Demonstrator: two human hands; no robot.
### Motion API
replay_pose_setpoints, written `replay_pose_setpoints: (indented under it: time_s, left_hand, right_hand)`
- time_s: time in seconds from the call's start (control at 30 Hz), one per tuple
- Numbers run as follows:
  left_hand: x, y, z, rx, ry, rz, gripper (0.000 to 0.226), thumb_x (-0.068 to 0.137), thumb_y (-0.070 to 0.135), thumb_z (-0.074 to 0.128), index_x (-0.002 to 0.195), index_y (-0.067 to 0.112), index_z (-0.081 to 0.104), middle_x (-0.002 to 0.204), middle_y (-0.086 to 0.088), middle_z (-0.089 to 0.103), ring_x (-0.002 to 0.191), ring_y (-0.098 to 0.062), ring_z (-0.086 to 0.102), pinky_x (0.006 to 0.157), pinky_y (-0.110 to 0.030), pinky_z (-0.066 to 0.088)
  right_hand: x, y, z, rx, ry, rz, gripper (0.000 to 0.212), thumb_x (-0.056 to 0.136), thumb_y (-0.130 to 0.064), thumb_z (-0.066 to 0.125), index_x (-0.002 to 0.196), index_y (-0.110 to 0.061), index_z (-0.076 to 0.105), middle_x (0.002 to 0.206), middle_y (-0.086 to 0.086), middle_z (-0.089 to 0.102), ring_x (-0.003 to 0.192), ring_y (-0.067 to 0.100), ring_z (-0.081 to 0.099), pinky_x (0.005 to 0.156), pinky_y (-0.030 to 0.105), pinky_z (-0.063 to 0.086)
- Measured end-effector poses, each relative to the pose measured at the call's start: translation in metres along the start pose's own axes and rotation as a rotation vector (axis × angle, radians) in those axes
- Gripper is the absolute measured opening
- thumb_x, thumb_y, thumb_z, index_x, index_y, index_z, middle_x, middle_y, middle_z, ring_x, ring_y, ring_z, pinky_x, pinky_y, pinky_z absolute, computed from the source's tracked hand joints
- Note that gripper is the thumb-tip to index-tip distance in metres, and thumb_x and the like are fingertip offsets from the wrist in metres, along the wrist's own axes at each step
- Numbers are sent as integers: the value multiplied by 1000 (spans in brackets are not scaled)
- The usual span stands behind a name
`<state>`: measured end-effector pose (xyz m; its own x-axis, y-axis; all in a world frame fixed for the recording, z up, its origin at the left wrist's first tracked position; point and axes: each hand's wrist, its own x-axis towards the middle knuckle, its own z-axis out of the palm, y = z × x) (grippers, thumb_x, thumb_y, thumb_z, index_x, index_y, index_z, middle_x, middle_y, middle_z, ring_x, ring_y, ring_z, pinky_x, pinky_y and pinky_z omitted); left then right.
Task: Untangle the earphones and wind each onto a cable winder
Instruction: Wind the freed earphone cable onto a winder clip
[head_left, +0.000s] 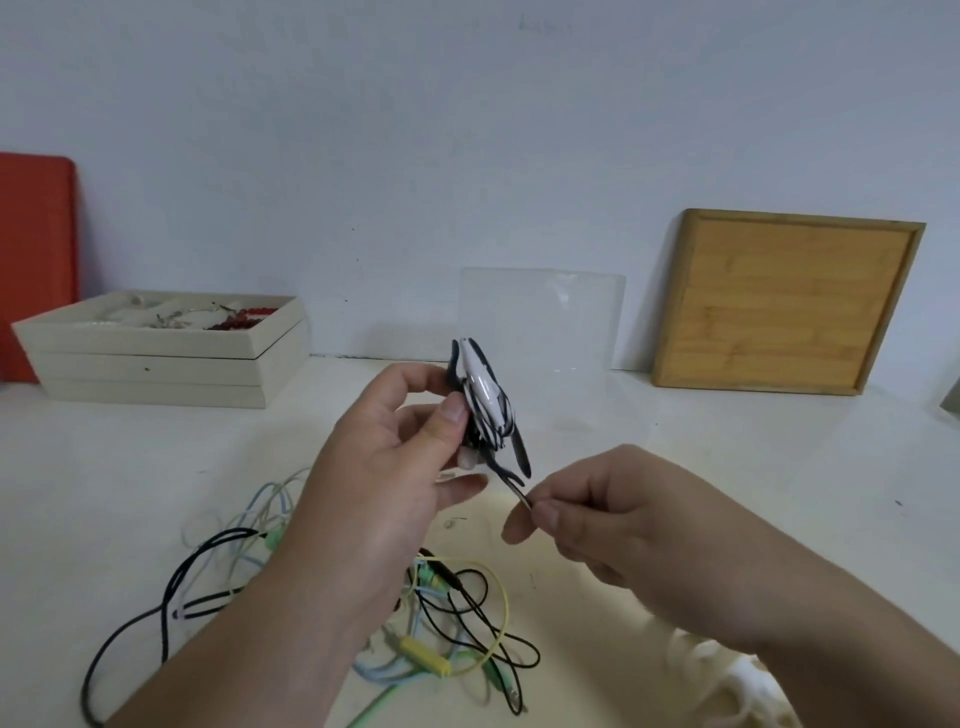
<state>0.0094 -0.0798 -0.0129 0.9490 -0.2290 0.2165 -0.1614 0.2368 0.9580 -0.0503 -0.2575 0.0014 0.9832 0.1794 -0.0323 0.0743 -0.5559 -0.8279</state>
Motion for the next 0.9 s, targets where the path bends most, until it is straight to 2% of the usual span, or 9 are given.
replay_pose_setpoints:
  time_s: [0.17,0.3,0.37,0.43,0.53,0.6,0.7,0.83,0.9]
  left_hand:
    - [2,0,0,-40,40,-96,14,102,19,51,106,15,64,93,-18,74,78,-27,74,70,-41,60]
    - [3,3,0,-109,27,-142,19,104,16,47,112,8,62,80,-8,73,67,-23,72,74,-44,58]
    - [3,3,0,-118,35,-175,19,105,15,46,112,7,61,84,-9,75,63,-21,71,75,-45,58]
    - [3,1,1,-99,49,-201,17,104,16,47,112,10,61,94,-18,74,71,-26,74,73,-45,59]
    - [-1,-1,5,82,64,-152,11,103,20,51,102,20,61,100,-20,71,75,-23,75,66,-35,61]
    - [-5,-4,6,319,48,-32,10,101,23,53,94,27,59,94,-2,70,68,-13,74,57,-20,57]
    - [-8,-5,7,578,-25,158,8,97,30,57,93,37,57,91,13,66,68,-5,70,58,-18,52]
    - [-12,-3,12,652,-80,201,7,94,31,61,89,36,61,80,19,65,58,4,59,52,-8,40]
    - [-14,-2,12,685,-101,201,7,93,32,62,92,39,62,75,23,64,58,3,56,52,-9,39]
  right_hand:
    - [-4,-8,-2,-115,29,21,25,100,-29,56,84,-29,76,55,-1,30,49,17,26,43,21,23]
    - [-6,-10,-6,-122,64,28,28,100,-26,55,80,-22,75,44,-11,29,41,9,24,41,18,23]
    - [-7,-12,-8,-129,69,28,29,100,-25,55,80,-21,75,42,-11,30,40,8,24,41,18,23]
    - [-9,-14,-8,-120,61,17,27,99,-27,56,81,-23,75,43,-11,30,42,9,25,43,19,23]
    - [-11,-17,-5,-116,49,-30,23,97,-33,59,82,-27,76,49,-8,30,45,11,26,44,19,24]
    - [-13,-20,-4,-126,78,-62,23,94,-37,62,81,-25,76,47,-10,32,43,8,27,44,18,25]
    - [-14,-24,-4,-146,189,-100,25,91,-37,63,73,-22,73,42,-11,35,38,8,29,41,15,25]
    - [-13,-24,0,-181,342,-111,22,87,-41,65,72,-27,73,41,-8,44,37,8,35,41,18,28]
    - [-13,-25,2,-162,383,-79,19,85,-42,67,72,-30,74,47,-4,57,39,8,48,40,21,36]
